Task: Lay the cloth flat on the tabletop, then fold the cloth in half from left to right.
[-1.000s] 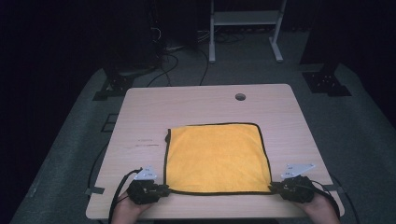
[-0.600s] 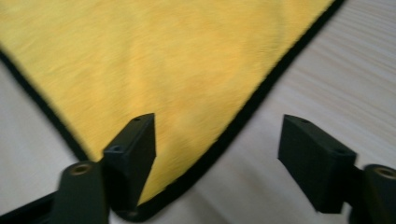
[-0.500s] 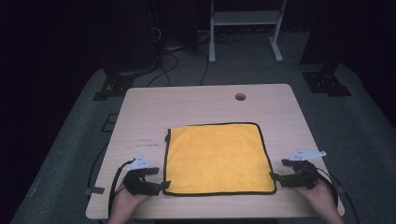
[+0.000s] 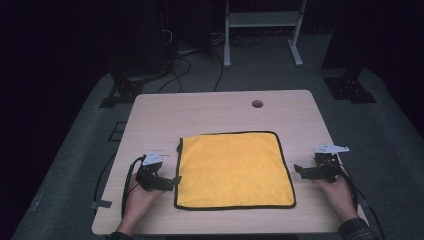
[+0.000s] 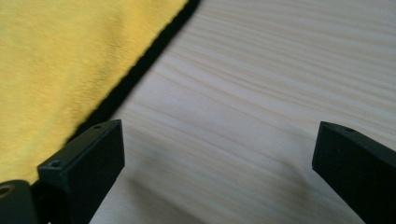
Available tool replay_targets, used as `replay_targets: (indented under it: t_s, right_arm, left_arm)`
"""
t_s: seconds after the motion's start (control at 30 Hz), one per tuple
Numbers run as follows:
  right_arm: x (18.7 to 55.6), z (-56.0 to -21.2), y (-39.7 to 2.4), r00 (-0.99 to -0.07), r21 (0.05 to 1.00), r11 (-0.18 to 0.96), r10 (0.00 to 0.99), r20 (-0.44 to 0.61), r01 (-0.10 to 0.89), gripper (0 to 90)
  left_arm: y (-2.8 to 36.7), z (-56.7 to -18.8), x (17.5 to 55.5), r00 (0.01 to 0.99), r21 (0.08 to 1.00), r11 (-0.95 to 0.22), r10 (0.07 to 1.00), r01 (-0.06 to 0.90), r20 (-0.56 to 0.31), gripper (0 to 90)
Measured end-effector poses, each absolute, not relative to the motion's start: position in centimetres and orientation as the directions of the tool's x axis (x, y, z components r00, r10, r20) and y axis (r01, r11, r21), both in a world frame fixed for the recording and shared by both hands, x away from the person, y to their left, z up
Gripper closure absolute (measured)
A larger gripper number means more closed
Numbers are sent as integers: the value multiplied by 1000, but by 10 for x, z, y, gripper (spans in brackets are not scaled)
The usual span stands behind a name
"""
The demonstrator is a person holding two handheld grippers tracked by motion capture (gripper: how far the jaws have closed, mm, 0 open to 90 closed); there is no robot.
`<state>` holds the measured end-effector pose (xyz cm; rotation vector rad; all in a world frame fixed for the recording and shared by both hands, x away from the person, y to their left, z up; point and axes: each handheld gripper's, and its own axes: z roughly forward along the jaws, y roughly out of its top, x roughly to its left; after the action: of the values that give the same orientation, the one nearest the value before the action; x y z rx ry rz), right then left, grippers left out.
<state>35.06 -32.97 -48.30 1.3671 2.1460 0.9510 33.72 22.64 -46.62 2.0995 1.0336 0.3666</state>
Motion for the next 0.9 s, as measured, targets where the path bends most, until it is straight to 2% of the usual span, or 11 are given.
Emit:
replay_targets:
  t_s: [0.53, 0.63, 0.77, 0.9]
  right_arm:
    - [353, -488, -337, -417, 716, 285, 909, 9, 637, 16]
    - [352, -488, -337, -420, 717, 288, 908, 8, 635, 16]
    - [352, -488, -337, -420, 716, 287, 907, 9, 636, 16]
    - [352, -488, -337, -424, 715, 290, 905, 10, 636, 16]
  left_arm:
    - [224, -473, 368, 555, 722, -360, 831, 591, -39, 2]
    - [220, -475, 376, 534, 716, -365, 845, 595, -13, 2]
    - [219, -478, 379, 532, 717, -350, 846, 604, -35, 39]
    - [215, -480, 378, 532, 711, -379, 847, 592, 8, 43]
